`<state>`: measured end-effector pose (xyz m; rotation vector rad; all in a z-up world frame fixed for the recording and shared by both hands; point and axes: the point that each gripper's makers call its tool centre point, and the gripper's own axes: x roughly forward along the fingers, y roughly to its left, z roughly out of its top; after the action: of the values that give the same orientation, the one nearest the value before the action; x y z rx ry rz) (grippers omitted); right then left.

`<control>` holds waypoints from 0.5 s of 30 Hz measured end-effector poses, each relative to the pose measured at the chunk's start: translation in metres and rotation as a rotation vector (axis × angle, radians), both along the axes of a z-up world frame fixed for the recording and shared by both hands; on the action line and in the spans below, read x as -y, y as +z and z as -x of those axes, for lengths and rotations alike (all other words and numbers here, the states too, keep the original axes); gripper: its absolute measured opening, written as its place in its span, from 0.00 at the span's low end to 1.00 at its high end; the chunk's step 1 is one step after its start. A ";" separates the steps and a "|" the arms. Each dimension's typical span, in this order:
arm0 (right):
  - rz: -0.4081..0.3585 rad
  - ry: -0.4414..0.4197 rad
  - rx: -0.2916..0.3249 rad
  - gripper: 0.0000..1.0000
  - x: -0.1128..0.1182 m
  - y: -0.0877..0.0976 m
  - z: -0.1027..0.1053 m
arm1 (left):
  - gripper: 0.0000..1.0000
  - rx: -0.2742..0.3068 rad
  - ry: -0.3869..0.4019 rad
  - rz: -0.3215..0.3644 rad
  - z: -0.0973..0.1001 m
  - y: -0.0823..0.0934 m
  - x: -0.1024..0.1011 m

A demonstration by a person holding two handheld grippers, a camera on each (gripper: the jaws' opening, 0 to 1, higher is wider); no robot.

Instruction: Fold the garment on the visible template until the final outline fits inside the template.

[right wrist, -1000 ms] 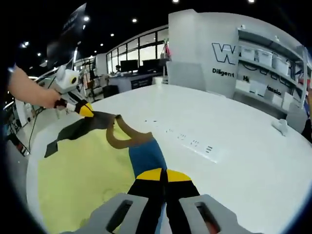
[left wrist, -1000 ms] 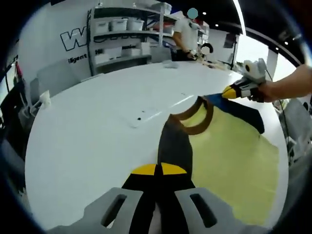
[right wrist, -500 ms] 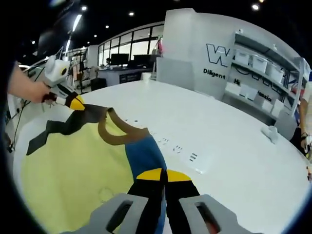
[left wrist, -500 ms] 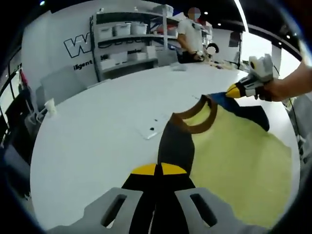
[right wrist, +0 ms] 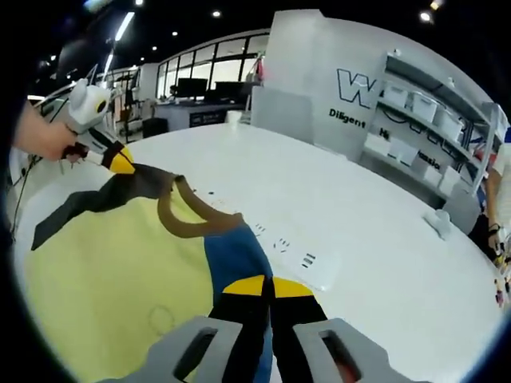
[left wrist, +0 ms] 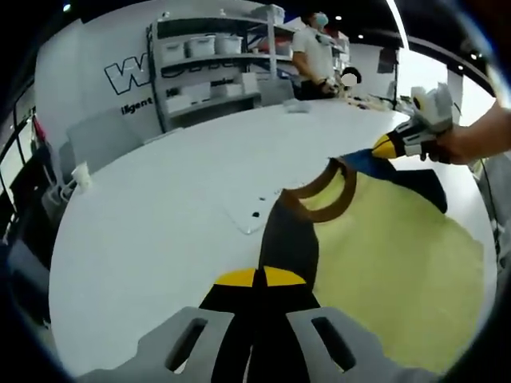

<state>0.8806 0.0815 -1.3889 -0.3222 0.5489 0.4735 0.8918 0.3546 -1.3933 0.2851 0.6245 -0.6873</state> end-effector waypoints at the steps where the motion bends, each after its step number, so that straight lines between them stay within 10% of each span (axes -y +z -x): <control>1: 0.003 0.001 -0.002 0.00 0.000 0.000 0.000 | 0.04 0.001 0.001 -0.002 -0.001 0.000 0.000; 15: -0.002 -0.010 -0.017 0.05 0.006 0.002 0.003 | 0.09 -0.019 0.031 -0.026 0.005 0.001 -0.009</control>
<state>0.8775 0.0753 -1.3871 -0.3132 0.5665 0.4679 0.8864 0.3637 -1.3927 0.2933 0.6549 -0.6531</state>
